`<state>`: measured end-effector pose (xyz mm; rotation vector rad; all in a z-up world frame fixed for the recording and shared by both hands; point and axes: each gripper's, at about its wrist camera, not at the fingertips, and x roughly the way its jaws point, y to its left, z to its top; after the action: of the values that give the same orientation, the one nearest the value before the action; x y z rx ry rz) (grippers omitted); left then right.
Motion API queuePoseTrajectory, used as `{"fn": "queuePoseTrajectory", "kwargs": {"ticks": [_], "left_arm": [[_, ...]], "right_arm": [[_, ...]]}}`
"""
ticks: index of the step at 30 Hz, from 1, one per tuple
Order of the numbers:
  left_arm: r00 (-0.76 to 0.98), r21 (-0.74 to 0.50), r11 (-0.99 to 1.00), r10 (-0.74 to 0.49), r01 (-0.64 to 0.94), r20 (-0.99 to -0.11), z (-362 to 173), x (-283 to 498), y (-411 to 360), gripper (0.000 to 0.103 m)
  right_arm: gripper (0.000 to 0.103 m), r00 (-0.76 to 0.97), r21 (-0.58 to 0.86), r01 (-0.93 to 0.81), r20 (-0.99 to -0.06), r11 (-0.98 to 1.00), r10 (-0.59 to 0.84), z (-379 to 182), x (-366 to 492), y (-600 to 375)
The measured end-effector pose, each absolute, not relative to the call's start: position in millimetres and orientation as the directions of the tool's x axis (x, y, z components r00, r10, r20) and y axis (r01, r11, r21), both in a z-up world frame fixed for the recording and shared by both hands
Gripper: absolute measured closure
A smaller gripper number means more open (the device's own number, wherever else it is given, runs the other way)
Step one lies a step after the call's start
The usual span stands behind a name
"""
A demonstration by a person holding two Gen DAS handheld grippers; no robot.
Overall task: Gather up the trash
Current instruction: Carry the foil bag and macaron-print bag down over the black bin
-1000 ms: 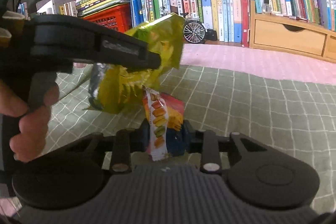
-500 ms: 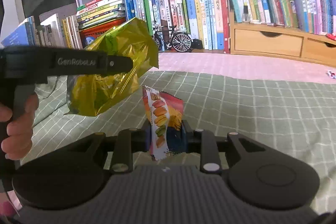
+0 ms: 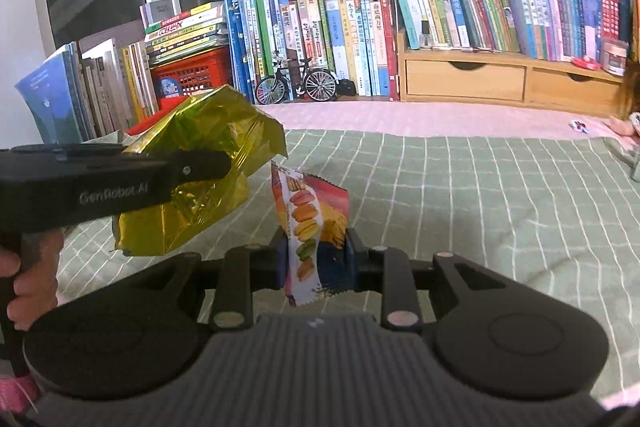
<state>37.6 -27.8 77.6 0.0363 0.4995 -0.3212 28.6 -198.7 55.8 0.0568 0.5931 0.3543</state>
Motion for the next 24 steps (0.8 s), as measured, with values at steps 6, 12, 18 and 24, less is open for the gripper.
{"fn": "queuePoseTrajectory", "kwargs": {"ticks": [6,12,18,24], "left_arm": [[0.818,-0.053,0.946,-0.303,0.319,-0.488,73.5,5.8,-31.3,0.088],[0.806,-0.073,0.939,-0.326,0.335,-0.494,69.4,-20.0,-30.6,0.088],[0.793,-0.112,0.931,-0.354,0.346,-0.495,65.4,-43.3,-26.3,0.088],[0.788,-0.112,0.924,-0.372,0.367,-0.491,59.9,-73.1,-24.2,0.088]], "right_arm": [[0.071,0.771,0.161,-0.309,-0.534,0.937,0.346,57.6,5.9,-206.9],[0.071,0.770,0.176,-0.313,-0.529,0.933,0.358,58.6,-18.0,-212.8],[0.071,0.768,0.179,-0.327,-0.523,0.928,0.371,60.5,-39.5,-216.6],[0.071,0.759,0.191,-0.328,-0.529,0.925,0.379,59.9,-58.9,-221.8]]}}
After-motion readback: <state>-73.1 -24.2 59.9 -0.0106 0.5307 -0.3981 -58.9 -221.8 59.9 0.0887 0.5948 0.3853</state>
